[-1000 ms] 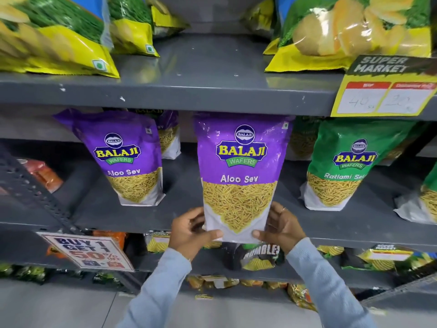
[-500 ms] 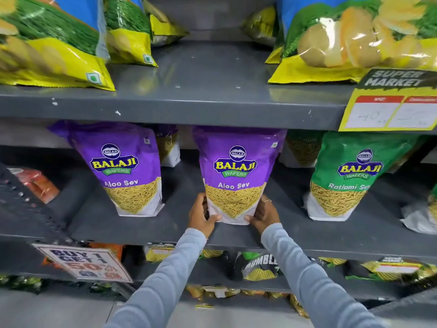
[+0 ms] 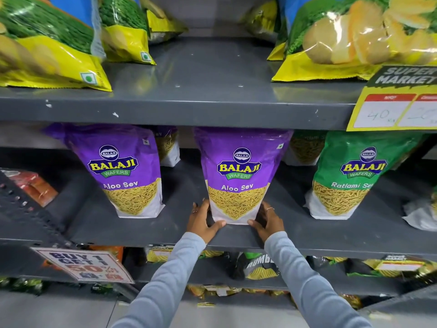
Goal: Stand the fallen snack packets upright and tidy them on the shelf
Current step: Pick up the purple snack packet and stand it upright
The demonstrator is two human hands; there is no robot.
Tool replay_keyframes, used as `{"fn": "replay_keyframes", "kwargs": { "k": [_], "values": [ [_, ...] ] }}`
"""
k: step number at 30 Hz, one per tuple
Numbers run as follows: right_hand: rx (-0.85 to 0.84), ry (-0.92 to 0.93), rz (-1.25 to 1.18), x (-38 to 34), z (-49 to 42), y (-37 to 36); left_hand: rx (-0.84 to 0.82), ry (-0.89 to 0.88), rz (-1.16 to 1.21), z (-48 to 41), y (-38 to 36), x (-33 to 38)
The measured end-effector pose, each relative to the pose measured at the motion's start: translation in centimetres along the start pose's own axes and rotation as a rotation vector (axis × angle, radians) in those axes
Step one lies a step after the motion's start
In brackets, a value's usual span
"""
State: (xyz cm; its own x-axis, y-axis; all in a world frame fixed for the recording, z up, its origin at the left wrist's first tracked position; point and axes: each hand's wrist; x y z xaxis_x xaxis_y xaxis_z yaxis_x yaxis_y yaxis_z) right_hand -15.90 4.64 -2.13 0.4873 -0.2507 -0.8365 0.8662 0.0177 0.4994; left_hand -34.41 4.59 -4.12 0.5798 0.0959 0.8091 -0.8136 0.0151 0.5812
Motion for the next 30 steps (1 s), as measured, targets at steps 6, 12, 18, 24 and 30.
{"fn": "replay_keyframes", "kwargs": {
  "k": [6, 12, 18, 24, 30],
  "values": [
    [0.052, 0.000, 0.070, -0.4, 0.2, -0.5, 0.030, -0.022, -0.059, 0.1, -0.3, -0.1],
    [0.090, -0.006, 0.105, -0.5, -0.4, -1.4, 0.063, -0.017, -0.057, -0.3, -0.6, -0.2],
    [0.124, -0.006, 0.115, 0.0, -0.6, -2.1, 0.061, -0.027, -0.077, -0.5, -0.7, -0.3],
    [0.119, 0.043, 0.170, 0.1, -0.6, -2.0, 0.106, -0.088, -0.031, -0.2, -0.5, -0.3],
    [0.096, 0.100, 0.037, 3.0, 1.5, -0.1, 0.309, -0.193, 0.154, 2.9, -1.6, 1.0]
  ]
}}
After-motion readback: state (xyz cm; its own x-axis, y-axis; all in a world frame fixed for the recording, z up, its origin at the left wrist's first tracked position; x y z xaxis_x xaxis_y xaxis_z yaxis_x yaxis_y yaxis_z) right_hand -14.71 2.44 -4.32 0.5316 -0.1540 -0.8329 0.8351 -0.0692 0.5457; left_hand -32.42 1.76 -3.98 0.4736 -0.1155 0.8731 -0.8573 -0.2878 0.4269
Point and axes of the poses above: each hand's wrist, its own z-axis away from the middle knuckle, its own y-axis out of the back of the hand, x = y × z, and after that the axes turned 4 degrees about -y, right-handed
